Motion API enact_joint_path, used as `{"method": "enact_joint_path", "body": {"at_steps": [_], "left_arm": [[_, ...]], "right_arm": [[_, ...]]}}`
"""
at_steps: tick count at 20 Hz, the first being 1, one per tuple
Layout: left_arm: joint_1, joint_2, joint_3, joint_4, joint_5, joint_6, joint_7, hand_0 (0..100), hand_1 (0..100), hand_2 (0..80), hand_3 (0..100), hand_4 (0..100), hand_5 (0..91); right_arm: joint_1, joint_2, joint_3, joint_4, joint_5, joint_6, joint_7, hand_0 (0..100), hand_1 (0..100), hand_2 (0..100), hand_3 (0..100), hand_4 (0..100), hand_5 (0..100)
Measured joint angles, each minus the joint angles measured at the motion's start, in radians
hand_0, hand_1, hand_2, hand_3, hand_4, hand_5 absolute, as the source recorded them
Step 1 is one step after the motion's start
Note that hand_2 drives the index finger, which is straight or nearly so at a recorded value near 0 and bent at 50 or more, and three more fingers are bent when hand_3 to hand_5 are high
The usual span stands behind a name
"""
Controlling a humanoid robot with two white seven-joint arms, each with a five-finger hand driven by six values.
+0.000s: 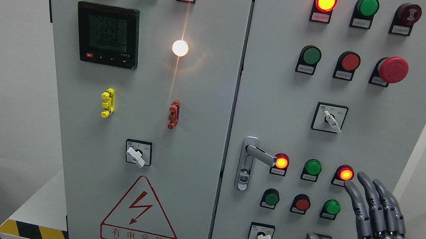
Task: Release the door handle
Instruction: 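Open the right hand and withdraw it away from the handle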
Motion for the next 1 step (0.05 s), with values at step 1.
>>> {"method": "enact_joint_path", "body": {"at_steps": [1], "left_arm": [[0.0,0.0,0.0,0.0,0.0,0.0,0.0,12,56,0.0,0,0,0.0]], "right_arm": [[0.0,0.0,-0.002,-0.001,-0.001,0.0,0.0,45,22,4,8,12,3]]}}
